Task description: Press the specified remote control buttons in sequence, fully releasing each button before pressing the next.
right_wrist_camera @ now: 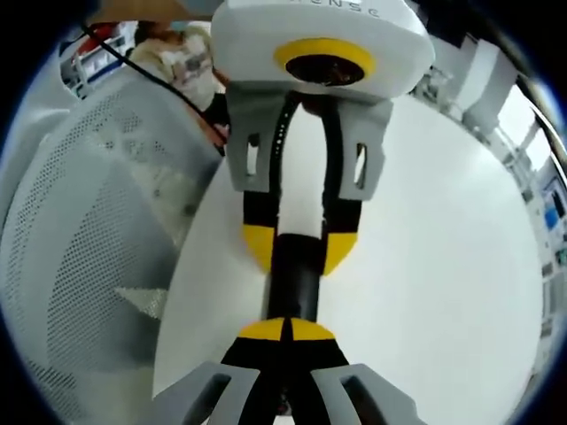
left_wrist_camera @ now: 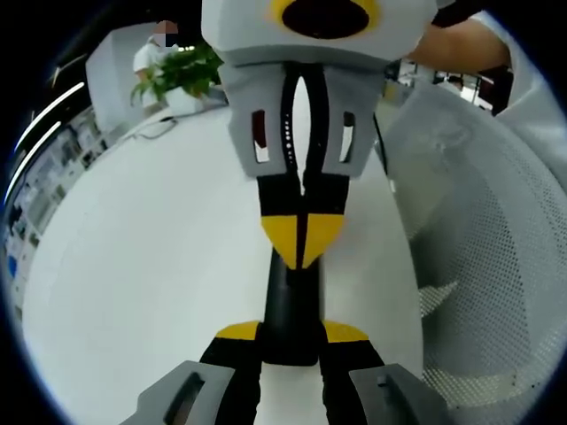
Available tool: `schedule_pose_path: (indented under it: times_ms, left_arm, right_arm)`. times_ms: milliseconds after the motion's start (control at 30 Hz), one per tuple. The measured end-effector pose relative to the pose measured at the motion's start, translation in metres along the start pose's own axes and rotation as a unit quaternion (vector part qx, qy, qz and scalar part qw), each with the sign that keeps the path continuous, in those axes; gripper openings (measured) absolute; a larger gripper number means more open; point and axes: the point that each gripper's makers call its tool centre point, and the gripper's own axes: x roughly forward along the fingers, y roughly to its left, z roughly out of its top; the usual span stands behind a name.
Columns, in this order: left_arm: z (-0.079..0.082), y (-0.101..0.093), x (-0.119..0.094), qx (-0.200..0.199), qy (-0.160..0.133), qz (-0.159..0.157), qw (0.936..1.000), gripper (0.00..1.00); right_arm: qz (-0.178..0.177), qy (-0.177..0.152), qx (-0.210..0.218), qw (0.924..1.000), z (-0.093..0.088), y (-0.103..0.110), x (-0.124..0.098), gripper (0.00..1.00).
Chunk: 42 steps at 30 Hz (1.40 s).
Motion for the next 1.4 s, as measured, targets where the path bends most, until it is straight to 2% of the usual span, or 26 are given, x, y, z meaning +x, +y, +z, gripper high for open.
schedule_pose_path:
  times_ms: [433,833,1400]
  left_arm:
    - [0.000,-0.001,0.000,0.004,0.008,0.001,1.0000,0.24]
    - [-0.001,-0.001,0.000,0.004,0.011,0.001,0.9999,0.24]
    - [-0.001,-0.001,-0.001,0.004,0.011,0.001,0.9999,0.24]
  right_arm:
    - [-0.014,0.010,-0.020,0.9997,-0.001,0.002,-0.002,0.00]
    - [-0.040,-0.024,-0.015,0.9988,0.017,-0.001,-0.025,0.00]
    - [-0.042,-0.020,-0.025,0.9986,0.022,-0.001,-0.027,0.00]
